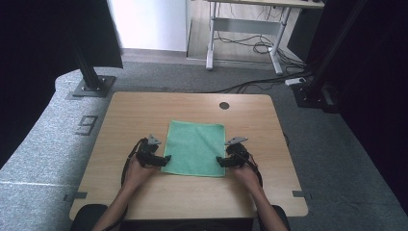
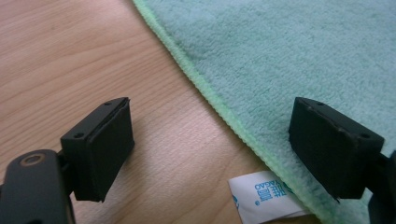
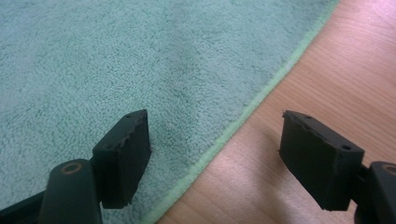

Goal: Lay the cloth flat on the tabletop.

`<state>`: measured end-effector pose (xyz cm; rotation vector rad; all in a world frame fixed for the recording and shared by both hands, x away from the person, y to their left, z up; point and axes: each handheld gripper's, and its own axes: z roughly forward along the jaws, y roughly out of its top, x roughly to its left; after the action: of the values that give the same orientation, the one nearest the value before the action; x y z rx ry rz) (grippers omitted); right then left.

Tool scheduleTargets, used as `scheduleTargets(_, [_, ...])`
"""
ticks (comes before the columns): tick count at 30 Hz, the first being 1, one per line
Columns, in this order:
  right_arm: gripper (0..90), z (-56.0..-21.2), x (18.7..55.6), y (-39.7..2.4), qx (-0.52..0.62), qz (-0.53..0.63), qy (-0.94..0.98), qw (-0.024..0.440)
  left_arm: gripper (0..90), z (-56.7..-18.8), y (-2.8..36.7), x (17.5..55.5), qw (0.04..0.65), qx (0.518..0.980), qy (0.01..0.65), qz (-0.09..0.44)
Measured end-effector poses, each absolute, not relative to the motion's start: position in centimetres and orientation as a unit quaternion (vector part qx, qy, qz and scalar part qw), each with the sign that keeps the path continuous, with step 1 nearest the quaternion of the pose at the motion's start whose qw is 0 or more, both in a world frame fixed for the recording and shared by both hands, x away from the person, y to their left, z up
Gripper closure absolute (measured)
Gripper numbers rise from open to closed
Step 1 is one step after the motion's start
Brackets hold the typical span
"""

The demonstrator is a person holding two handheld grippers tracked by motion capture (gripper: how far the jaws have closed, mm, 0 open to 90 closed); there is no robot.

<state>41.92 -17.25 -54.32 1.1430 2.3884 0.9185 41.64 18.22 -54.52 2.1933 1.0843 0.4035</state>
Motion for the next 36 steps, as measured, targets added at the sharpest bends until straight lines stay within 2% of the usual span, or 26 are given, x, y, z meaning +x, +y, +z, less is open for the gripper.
scheduleTargets(25, [18.5, -54.6, 42.2, -18.0, 0.418, 0.335, 0.829, 0.159, 13.9, -54.7, 18.0, 41.0, 0.333, 0.835, 0.408, 0.157])
scheduleTargets(31, [16.2, -53.7, 41.9, -18.6, 0.416, 0.349, 0.823, 0.167, 12.3, -53.3, 18.3, 40.2, 0.362, 0.830, 0.400, 0.142])
scheduleTargets(36, [16.4, -53.5, 41.3, -19.2, 0.415, 0.347, 0.824, 0.169, 12.8, -53.4, 18.8, 39.4, 0.341, 0.840, 0.397, 0.142])
